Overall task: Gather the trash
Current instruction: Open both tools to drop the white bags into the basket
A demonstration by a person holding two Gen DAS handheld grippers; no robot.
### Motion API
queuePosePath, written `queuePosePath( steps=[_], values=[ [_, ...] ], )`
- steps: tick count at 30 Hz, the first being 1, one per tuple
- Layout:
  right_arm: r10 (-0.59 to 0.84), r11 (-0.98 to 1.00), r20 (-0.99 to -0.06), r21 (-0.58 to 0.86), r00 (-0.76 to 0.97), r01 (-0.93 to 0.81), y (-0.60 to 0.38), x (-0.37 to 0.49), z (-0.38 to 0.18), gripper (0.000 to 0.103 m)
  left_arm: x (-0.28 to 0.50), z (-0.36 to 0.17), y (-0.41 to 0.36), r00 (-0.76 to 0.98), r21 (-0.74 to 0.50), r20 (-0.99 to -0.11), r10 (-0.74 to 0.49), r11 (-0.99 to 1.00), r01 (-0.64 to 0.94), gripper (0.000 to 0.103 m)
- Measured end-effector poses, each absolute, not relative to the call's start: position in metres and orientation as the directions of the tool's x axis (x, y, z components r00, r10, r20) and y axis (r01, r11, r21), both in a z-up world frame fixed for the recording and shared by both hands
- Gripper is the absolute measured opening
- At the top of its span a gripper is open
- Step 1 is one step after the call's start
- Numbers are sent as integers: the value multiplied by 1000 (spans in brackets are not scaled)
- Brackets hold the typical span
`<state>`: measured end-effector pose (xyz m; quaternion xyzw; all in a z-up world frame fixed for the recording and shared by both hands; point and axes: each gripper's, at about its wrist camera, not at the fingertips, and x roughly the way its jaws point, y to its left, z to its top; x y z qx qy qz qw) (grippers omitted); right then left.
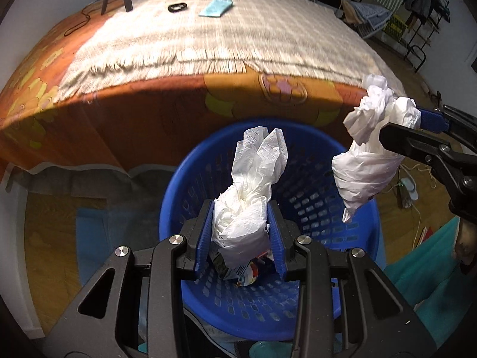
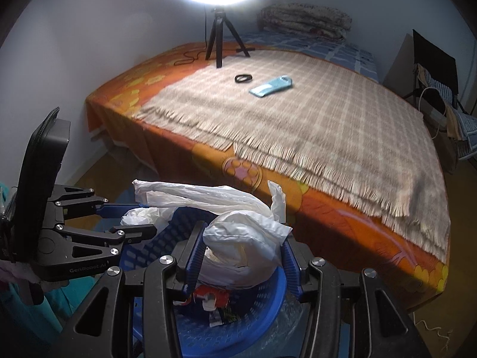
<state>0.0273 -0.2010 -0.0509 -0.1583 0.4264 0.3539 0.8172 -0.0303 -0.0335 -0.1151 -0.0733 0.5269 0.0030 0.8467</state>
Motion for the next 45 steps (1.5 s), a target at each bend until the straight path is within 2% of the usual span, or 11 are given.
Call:
queuePosePath(
  steps=[9, 11, 17, 18, 20, 24, 27, 30, 33, 45],
  values=[
    [428, 702, -837, 70, 341, -709, -200, 29, -66, 52, -31, -125, -39, 409, -114, -909, -75, 991, -70, 35],
    [428, 701, -840, 77, 332, -709, -199, 29, -68, 52, -30, -127, -38, 401, -115, -913, -76, 991, -74, 39],
    [418, 702, -849, 76, 323, -709, -196, 28, -73, 54, -28, -129, -37, 392, -113, -917, -75, 991, -74, 39],
    [417, 702, -850, 76, 322, -708, -197, 28, -73, 56, -27, -130, -37, 390, -112, -918, -75, 991, -74, 40],
    [415, 705, -852, 80, 318, -705, -197, 29, -74, 61, -26, -131, -38, 388, -111, -919, -74, 991, -73, 47],
    [415, 709, -854, 86, 315, -700, -197, 30, -75, 68, -26, -131, -37, 389, -109, -918, -72, 991, -73, 50],
    [419, 716, -850, 92, 320, -692, -199, 31, -73, 77, -25, -130, -38, 392, -106, -918, -69, 991, -75, 60],
    [421, 718, -847, 91, 326, -690, -198, 32, -71, 78, -24, -130, -39, 392, -102, -918, -65, 992, -73, 60],
    [419, 719, -846, 88, 330, -689, -198, 31, -71, 82, -22, -132, -40, 376, -82, -925, -46, 993, -82, 67],
    [416, 725, -828, 53, 376, -686, -197, 31, -65, 90, -20, -132, -36, 384, -79, -923, -35, 992, -99, 68]
  ],
)
